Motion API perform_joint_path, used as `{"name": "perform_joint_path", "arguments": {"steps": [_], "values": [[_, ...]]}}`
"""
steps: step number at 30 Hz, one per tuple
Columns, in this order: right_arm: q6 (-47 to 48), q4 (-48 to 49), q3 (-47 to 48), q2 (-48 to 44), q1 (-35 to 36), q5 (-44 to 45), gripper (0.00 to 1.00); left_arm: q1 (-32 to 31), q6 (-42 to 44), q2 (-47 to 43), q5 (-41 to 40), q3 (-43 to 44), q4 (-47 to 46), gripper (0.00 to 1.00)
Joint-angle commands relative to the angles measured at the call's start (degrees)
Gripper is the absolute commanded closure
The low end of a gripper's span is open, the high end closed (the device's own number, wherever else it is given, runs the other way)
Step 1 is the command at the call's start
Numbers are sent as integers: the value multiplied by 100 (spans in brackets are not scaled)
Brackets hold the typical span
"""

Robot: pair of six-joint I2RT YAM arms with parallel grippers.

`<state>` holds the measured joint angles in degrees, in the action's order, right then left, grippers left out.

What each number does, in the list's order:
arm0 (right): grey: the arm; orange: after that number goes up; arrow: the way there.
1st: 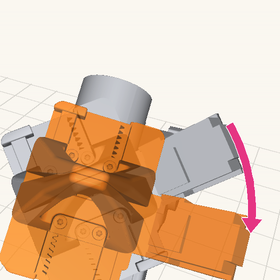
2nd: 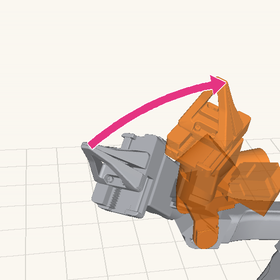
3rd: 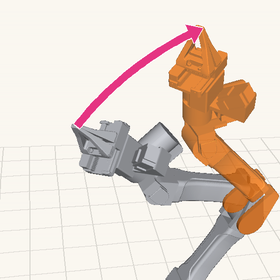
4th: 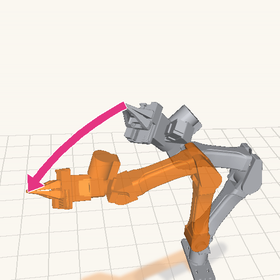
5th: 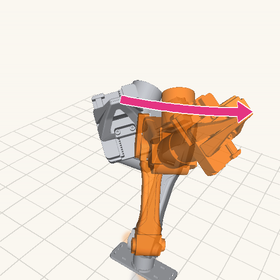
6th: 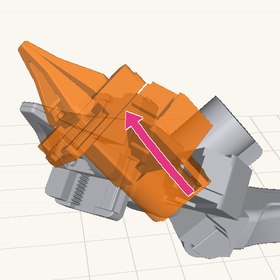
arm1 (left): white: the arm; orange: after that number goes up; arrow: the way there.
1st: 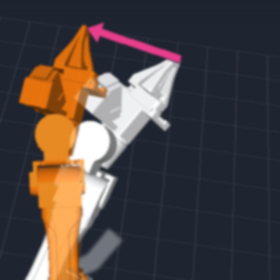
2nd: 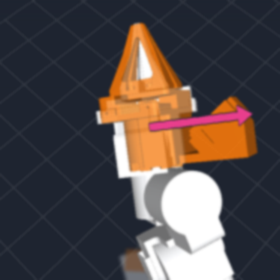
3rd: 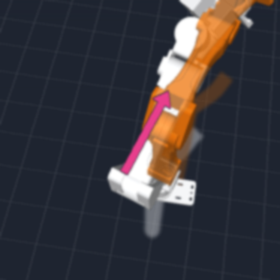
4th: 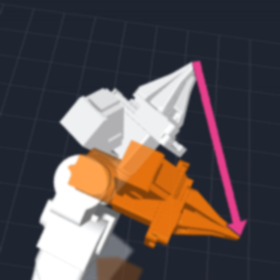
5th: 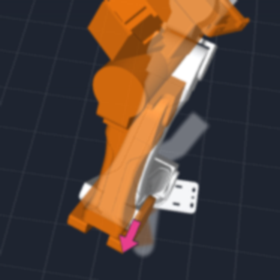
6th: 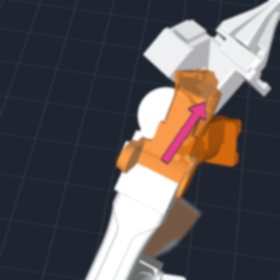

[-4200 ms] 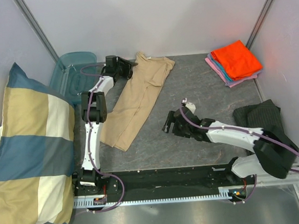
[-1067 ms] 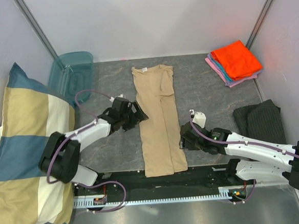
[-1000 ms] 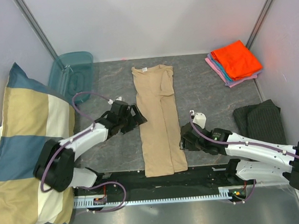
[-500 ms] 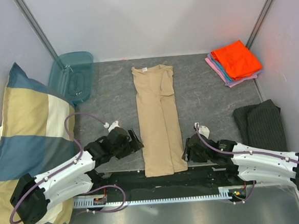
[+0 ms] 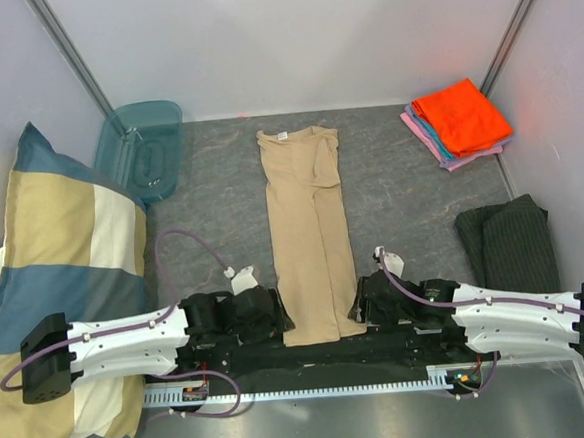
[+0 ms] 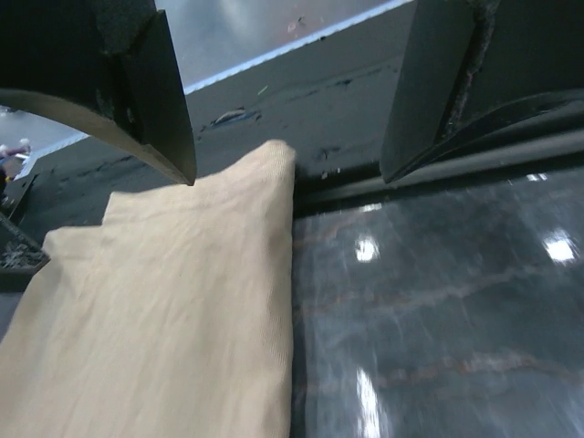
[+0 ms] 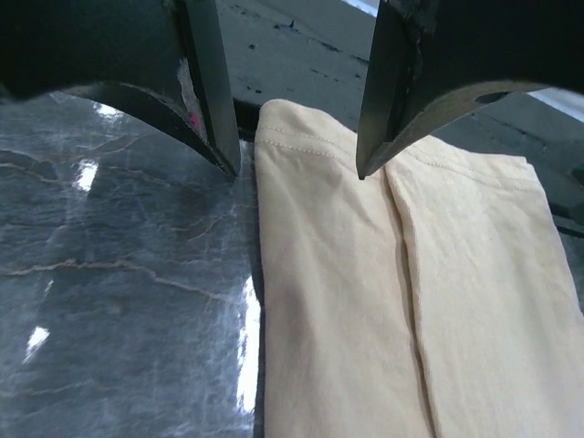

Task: Fold and stack the t-shirts
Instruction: Grab the bottom of the folded rectangular tshirt with both arms

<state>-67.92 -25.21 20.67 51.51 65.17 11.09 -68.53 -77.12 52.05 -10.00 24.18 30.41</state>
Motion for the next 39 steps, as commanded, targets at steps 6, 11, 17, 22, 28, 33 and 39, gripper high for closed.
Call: {"name": "perform_joint_path", "arguments": {"steps": [6, 11, 17, 22, 28, 33, 39], "values": [[-643, -326, 104, -9, 549, 227, 38, -697, -1174, 525, -573, -81, 9, 22], [-801, -353, 60, 9, 769, 288, 38, -697, -1174, 762, -819, -54, -316, 25], [-898, -388, 104, 96, 927, 367, 38, -705, -1148, 1148, -872, -37, -861, 36], [-925, -397, 87, 88, 945, 403, 38, -705, -1165, 1422, -740, -28, -1028, 68], [-995, -388, 25, 26, 972, 429, 38, -714, -1200, 1334, -732, -63, -1081, 72], [-986, -336, -10, 0, 963, 429, 43, -705, -1296, 1132, -731, -212, -1081, 77], [-978, -256, -45, 44, 963, 438, 74, -705, -1358, 886, -696, -344, -1055, 91]]}}
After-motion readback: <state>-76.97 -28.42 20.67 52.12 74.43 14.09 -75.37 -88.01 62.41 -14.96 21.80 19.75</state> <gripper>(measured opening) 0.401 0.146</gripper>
